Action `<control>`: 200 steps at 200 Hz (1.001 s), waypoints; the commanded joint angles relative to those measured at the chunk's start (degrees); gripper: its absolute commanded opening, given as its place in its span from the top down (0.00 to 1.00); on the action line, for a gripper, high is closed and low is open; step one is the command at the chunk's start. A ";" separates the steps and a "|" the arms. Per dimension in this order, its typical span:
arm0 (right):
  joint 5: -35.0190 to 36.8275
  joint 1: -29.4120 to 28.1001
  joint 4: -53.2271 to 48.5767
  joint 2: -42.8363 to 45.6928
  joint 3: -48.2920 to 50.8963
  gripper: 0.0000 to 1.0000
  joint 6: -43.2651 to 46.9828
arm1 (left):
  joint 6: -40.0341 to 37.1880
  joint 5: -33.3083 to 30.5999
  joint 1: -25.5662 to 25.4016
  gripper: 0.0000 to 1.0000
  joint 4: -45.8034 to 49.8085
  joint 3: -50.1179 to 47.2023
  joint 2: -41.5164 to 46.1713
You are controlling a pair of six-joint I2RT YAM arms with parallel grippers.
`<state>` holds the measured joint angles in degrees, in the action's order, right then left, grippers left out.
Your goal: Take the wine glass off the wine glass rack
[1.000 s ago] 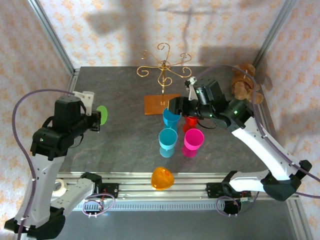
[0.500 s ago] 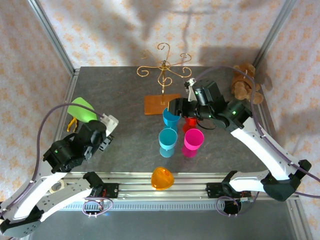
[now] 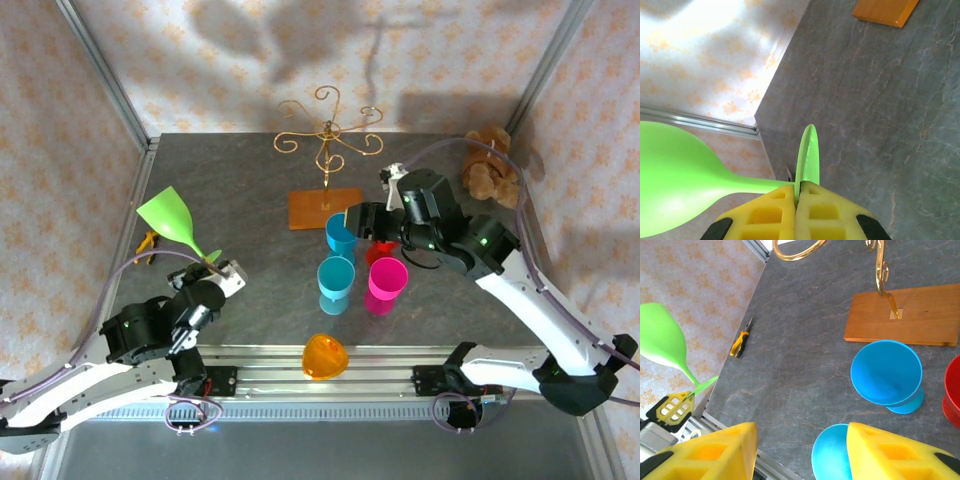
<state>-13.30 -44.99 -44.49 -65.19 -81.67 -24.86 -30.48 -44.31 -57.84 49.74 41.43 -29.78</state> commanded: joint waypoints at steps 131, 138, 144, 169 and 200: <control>4.15 -9.98 -1.56 -14.72 -15.88 0.50 10.48 | -33.09 -18.35 -3.33 1.00 -16.73 -21.86 16.92; 3.75 -10.11 -2.32 -16.06 -18.05 0.50 11.50 | -33.38 -18.44 -3.55 1.00 -16.56 -21.97 16.96; 3.48 -10.26 -3.12 -17.22 -20.15 0.50 12.34 | -33.54 -18.52 -3.57 1.00 -16.31 -22.09 16.83; 1.22 -10.63 -6.56 -23.04 -29.81 0.49 15.78 | -34.20 -18.95 -3.85 1.00 -16.47 -22.27 16.84; -2.86 -10.81 -11.67 -32.94 -44.85 0.46 20.20 | -35.24 -19.58 -3.87 1.00 -17.73 -22.57 16.82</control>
<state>-12.51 -55.37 -50.43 -92.09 -116.81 -10.04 -63.81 -60.95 -61.14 34.09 19.57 -13.45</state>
